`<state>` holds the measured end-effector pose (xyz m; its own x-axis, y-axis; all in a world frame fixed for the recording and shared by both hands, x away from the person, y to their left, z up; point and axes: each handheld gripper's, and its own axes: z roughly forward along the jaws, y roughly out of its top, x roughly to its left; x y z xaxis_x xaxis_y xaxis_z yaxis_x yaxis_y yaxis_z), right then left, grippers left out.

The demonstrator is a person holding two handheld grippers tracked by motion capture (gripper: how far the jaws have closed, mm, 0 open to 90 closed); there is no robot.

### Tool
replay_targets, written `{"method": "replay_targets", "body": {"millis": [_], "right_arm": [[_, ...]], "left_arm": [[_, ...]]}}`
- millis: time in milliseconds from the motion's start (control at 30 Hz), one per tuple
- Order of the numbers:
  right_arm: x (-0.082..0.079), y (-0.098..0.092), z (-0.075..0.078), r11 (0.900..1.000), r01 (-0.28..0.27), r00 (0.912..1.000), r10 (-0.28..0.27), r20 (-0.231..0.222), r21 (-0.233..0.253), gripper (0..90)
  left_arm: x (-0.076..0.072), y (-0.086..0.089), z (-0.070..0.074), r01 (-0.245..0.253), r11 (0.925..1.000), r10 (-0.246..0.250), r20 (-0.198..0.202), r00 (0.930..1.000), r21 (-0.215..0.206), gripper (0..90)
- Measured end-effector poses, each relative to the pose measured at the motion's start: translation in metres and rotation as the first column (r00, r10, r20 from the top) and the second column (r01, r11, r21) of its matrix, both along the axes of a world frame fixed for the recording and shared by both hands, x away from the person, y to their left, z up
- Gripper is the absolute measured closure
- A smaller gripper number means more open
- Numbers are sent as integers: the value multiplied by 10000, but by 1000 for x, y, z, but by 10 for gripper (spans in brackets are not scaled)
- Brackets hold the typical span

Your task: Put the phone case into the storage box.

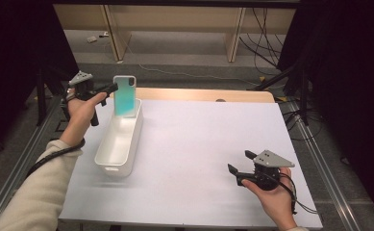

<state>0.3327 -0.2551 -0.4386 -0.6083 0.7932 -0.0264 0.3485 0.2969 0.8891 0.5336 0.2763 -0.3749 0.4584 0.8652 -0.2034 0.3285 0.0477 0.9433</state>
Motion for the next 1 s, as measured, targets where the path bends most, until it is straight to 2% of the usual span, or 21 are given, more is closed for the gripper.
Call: {"method": "replay_targets", "body": {"millis": [1000], "right_arm": [[0, 0, 0, 10000, 7, 10000, -7, -20, 12, 214]], "left_arm": [[12, -3, -12, -138, 9999, 139, -238, 9996, 55, 824]]}}
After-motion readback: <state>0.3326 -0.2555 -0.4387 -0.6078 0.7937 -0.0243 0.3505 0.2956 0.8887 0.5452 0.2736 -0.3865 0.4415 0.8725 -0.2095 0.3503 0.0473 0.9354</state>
